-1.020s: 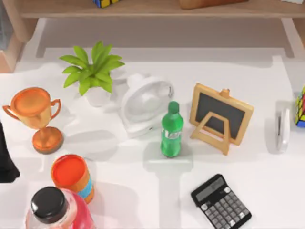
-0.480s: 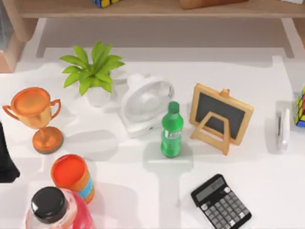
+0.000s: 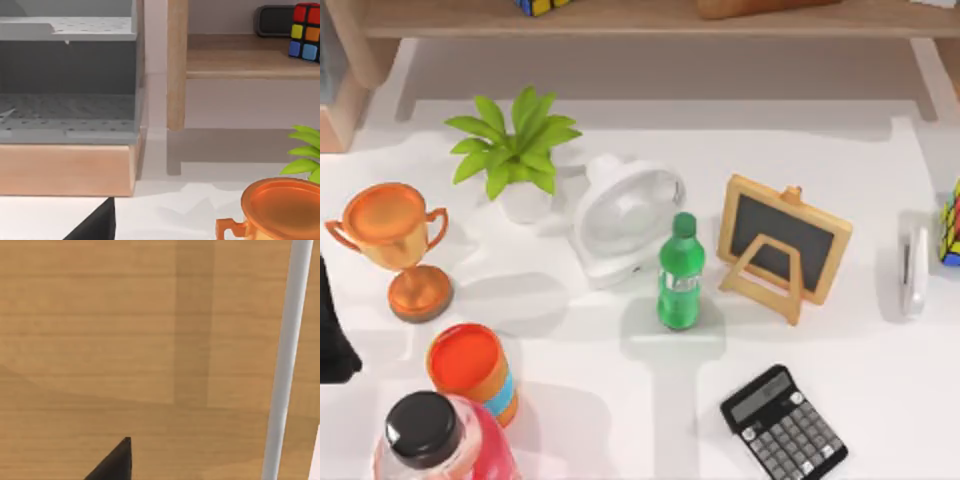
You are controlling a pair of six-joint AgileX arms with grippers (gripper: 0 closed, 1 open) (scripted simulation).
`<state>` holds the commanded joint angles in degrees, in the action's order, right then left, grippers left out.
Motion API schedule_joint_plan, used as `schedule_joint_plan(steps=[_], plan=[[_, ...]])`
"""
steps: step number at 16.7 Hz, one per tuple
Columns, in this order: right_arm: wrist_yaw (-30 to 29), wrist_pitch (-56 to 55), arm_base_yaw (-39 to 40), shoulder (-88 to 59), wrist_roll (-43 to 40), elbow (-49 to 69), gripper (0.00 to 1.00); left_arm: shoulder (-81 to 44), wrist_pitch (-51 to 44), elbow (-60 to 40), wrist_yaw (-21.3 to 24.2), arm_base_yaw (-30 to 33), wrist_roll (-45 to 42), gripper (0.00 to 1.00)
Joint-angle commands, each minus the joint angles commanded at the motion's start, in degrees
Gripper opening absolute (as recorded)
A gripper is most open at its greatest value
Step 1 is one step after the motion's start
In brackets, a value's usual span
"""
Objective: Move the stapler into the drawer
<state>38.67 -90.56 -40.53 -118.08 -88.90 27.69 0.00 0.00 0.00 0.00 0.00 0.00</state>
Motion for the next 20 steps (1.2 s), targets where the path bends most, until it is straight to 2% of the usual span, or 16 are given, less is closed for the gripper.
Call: schedule_joint_plan(steps=[7,14,20], plan=[[0.2,-0.7,-0.4,0.3,-0.2,0.2,1.0,0.0,0.0,0.0,0.0,0.0,0.0,1.0],[2.8,-2.5,-2.7,1.0,0.0,-3.5,1.0,0.0,0.0,0.0,0.0,0.0,0.0,1.0],[1.6,-1.1,-3.9,2.5,1.7,-2.2,1.0,0.0,0.0,0.0,0.0,0.0,0.0,1.0]])
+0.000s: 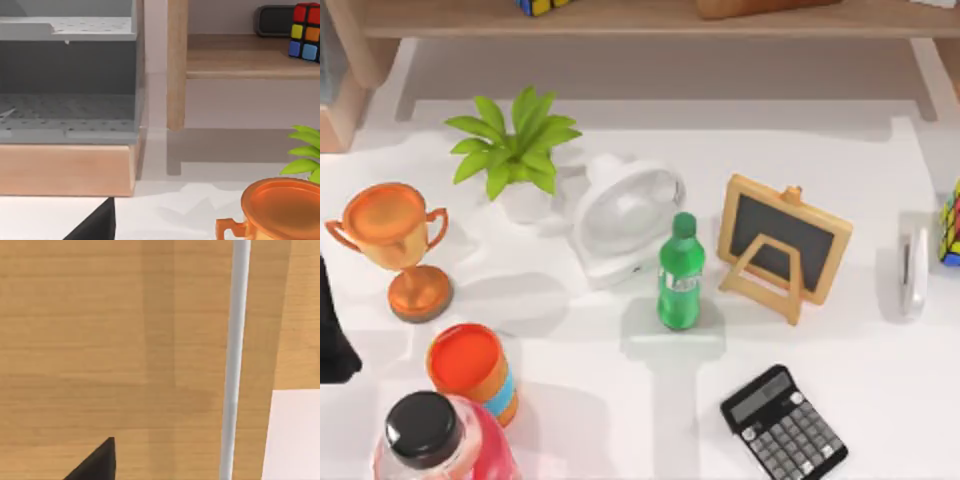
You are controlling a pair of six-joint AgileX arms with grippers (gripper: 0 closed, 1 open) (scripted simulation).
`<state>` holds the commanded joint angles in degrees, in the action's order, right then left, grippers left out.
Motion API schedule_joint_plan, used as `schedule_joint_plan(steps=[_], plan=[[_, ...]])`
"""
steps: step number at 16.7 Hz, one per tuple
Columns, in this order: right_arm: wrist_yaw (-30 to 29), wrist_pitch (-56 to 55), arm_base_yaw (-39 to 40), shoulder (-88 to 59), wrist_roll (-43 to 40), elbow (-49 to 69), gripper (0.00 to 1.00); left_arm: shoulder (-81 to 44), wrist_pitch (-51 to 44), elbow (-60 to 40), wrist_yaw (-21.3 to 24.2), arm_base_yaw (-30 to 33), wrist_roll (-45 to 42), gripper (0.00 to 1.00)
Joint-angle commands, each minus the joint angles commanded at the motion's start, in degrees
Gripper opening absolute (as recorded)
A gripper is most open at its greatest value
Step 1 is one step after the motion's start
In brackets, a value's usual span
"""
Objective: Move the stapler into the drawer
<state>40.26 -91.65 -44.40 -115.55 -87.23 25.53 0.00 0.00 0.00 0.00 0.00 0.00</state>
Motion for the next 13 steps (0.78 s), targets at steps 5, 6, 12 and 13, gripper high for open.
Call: schedule_joint_plan(steps=[5,6,12,13], plan=[[-6.6,13.8,-4.5,10.1,14.0,9.9,1.0,0.0,0.0,0.0,0.0,0.0,0.0,1.0],[-8.3,18.5,-4.1,12.0,18.3,13.0,1.0,0.0,0.0,0.0,0.0,0.0,0.0,1.0],[-18.1,58.0,9.3,18.9,49.0,35.0,1.0,0.0,0.0,0.0,0.0,0.0,0.0,1.0],[-19.7,65.9,12.8,19.2,54.4,38.6,1.0,0.0,0.0,0.0,0.0,0.0,0.0,1.0]])
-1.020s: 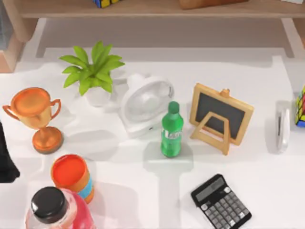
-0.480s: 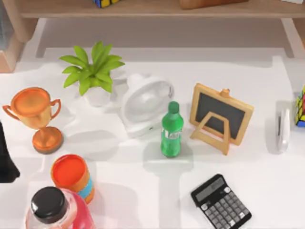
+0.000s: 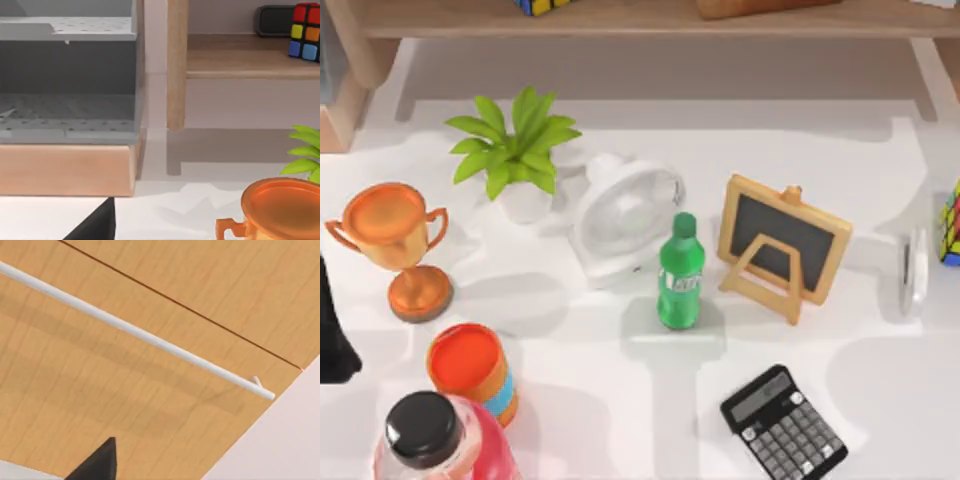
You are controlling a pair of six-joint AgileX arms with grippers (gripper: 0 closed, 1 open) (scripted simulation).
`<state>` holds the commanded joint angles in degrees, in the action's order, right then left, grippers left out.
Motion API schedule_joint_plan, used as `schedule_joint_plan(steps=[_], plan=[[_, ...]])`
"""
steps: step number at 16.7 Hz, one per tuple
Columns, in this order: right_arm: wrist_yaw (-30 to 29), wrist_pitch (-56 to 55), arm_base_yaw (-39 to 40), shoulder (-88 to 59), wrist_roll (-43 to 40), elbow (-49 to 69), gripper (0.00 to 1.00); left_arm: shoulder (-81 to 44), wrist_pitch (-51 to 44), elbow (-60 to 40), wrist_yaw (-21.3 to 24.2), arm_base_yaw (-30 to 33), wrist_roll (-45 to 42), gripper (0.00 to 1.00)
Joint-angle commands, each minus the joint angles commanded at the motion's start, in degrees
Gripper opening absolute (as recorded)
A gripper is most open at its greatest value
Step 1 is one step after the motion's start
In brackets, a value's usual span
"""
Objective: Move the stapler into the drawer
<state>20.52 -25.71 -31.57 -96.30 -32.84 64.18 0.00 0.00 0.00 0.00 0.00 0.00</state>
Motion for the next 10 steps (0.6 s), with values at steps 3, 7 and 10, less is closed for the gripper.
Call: schedule_joint_plan(steps=[3,7,10], plan=[[-4.9,24.2,11.1,-0.1,15.9,9.5,1.0,0.0,0.0,0.0,0.0,0.0,0.0,1.0],[-11.3,53.2,24.6,-3.2,35.1,18.2,1.0,0.0,0.0,0.0,0.0,0.0,0.0,1.0],[-15.4,70.0,32.6,-7.4,45.9,21.5,1.0,0.0,0.0,0.0,0.0,0.0,0.0,1.0]])
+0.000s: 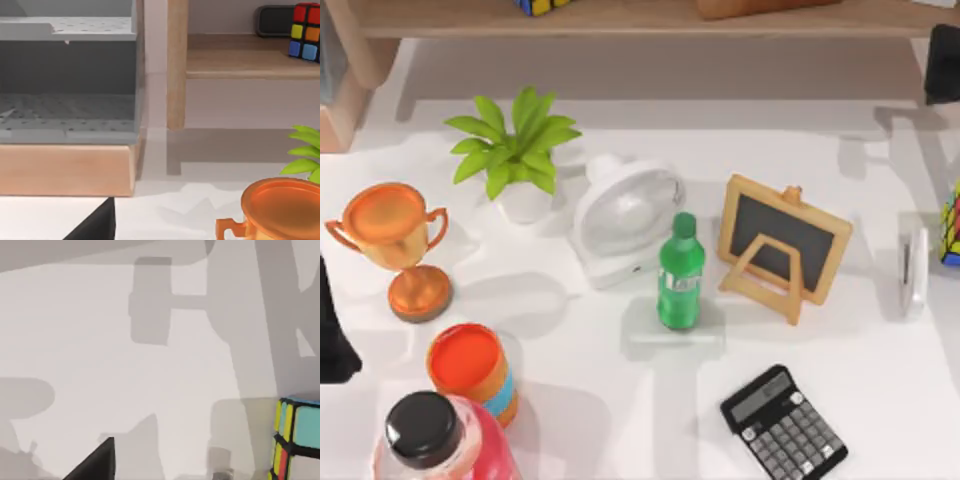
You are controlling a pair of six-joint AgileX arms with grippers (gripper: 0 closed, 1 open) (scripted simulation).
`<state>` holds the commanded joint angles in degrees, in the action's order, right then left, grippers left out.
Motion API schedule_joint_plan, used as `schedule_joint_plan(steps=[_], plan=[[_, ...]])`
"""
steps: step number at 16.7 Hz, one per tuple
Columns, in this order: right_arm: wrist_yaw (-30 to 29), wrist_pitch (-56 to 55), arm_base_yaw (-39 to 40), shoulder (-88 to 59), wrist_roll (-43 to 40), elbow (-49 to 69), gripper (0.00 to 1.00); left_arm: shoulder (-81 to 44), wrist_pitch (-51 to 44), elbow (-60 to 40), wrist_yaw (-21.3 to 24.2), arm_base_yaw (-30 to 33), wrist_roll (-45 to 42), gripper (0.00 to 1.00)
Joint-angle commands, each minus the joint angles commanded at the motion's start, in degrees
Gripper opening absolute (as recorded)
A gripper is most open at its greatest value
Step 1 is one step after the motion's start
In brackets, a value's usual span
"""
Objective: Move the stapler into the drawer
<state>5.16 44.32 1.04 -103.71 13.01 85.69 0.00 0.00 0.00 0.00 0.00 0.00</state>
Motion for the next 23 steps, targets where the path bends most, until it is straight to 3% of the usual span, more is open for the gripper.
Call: schedule_joint_plan(steps=[4,7,18,23], plan=[[-3.8,14.5,6.1,-6.1,7.3,1.2,1.0,0.0,0.0,0.0,0.0,0.0,0.0,1.0],[-5.0,18.9,7.4,-9.2,8.4,1.1,1.0,0.0,0.0,0.0,0.0,0.0,0.0,1.0],[-5.1,21.5,6.8,-4.2,7.7,-1.8,1.0,0.0,0.0,0.0,0.0,0.0,0.0,1.0],[-5.1,15.8,6.4,-5.5,7.4,-6.6,1.0,0.0,0.0,0.0,0.0,0.0,0.0,1.0]])
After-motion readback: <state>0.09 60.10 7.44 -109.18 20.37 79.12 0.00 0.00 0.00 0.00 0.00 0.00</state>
